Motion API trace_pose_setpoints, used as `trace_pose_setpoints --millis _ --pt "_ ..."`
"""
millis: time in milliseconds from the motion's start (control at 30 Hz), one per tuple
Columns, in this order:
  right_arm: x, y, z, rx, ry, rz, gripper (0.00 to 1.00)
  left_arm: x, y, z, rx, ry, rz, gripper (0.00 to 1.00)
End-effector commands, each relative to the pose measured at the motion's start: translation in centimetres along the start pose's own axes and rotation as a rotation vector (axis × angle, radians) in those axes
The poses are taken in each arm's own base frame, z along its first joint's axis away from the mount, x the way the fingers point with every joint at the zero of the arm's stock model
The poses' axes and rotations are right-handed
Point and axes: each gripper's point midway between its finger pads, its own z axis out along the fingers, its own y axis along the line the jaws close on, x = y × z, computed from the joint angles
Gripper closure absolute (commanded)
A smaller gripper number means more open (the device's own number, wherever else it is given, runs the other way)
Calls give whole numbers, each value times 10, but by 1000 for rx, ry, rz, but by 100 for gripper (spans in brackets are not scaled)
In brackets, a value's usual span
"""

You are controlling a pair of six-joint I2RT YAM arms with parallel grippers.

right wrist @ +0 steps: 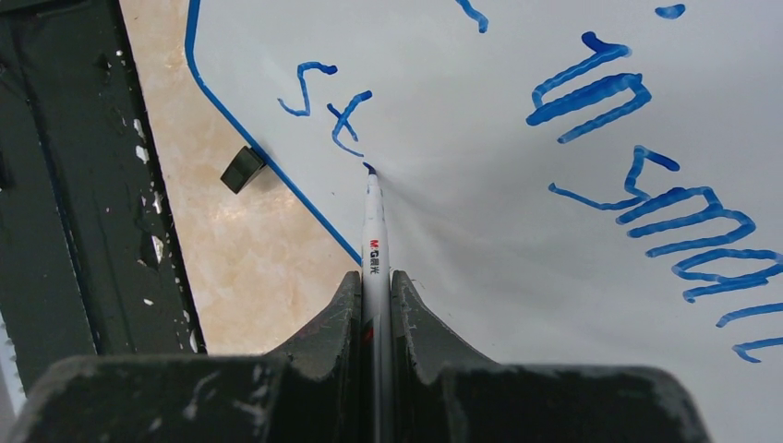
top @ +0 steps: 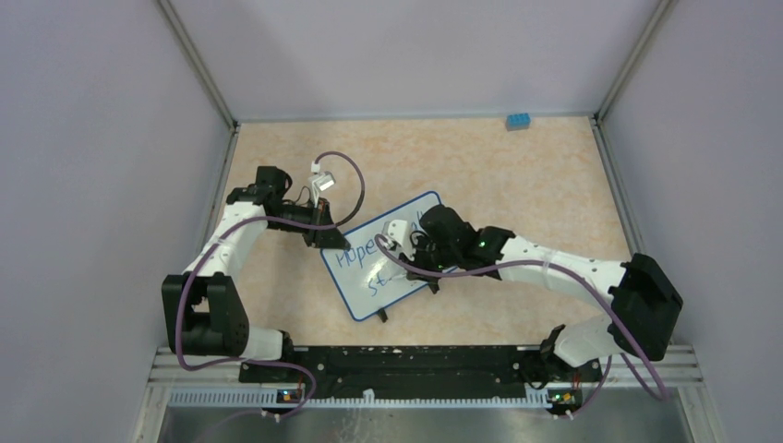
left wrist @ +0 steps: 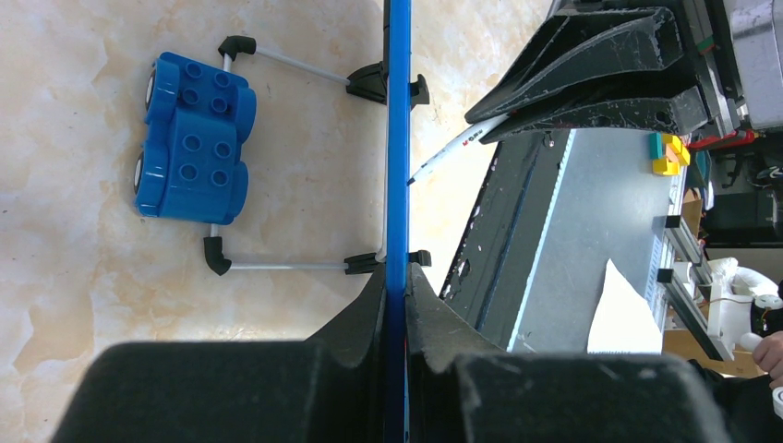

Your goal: Write a sentence on the whiteboard

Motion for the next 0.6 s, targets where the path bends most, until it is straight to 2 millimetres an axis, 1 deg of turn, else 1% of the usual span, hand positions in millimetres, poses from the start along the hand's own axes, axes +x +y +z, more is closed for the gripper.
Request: trace_pose_setpoints --millis 0,133,333,567 --pt "-13 -19 -12 69 -39 -4 100 0 -1 0 -7 -3 25 100" --pt "-14 -24 -16 85 -43 -5 100 0 -1 0 -5 -3 24 100" --pt "-23 -32 -19 109 -67 -4 100 0 -1 0 -6 -2 23 100" --pt "-32 -34 -21 111 -85 -6 100 0 -1 0 -8 -3 25 100"
